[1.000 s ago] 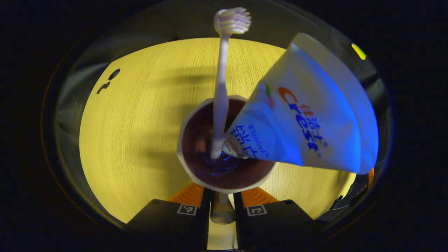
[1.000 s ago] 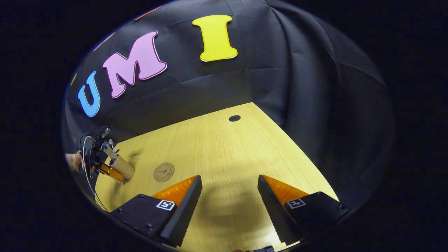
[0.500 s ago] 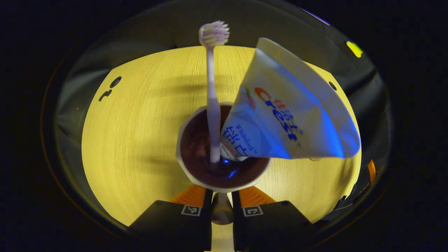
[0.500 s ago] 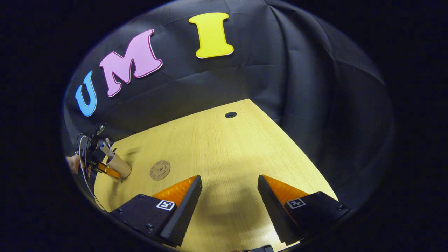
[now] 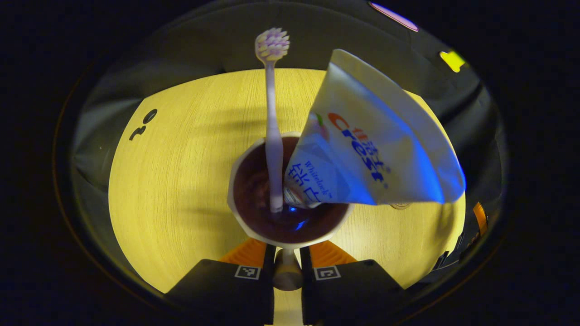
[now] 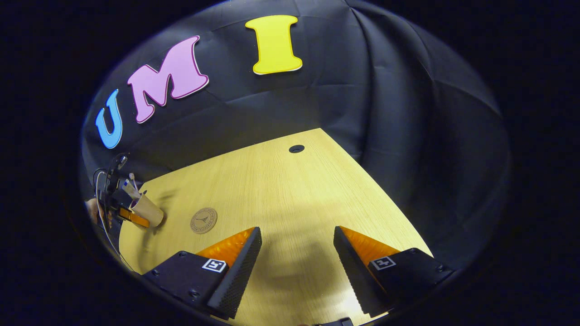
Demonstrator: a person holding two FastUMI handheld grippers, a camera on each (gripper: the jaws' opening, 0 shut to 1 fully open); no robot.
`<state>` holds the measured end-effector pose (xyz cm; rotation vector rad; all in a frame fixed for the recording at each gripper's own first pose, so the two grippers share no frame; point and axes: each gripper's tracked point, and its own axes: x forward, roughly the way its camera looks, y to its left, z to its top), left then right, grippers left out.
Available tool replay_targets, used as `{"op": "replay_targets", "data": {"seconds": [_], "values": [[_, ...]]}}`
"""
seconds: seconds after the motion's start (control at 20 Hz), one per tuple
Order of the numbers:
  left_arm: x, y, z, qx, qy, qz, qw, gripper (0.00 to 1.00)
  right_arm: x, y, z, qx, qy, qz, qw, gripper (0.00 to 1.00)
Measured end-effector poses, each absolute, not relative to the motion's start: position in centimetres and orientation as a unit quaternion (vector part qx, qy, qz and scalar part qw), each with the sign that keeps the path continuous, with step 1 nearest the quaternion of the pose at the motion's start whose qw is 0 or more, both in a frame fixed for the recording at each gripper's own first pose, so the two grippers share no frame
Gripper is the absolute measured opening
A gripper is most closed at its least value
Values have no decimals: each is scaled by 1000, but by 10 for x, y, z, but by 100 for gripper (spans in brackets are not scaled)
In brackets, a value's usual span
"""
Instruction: Put the toothbrush and toothpaste on the desktop into the cup, then pick up the cup and place it on the coaster on the desktop.
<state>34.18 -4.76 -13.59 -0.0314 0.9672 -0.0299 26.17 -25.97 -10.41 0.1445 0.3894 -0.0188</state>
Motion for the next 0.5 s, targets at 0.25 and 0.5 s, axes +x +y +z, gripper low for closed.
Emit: {"op": "replay_targets", "data": {"seconds": [0.25,0.5], "values": [[338,-57,-121,1,454,-29,891,28,262,-259,-102,73,191,-9,979,98],[345,-95,-104,13,445,-62,894,28,259,-265,-101,73,191,-18,979,98]]}}
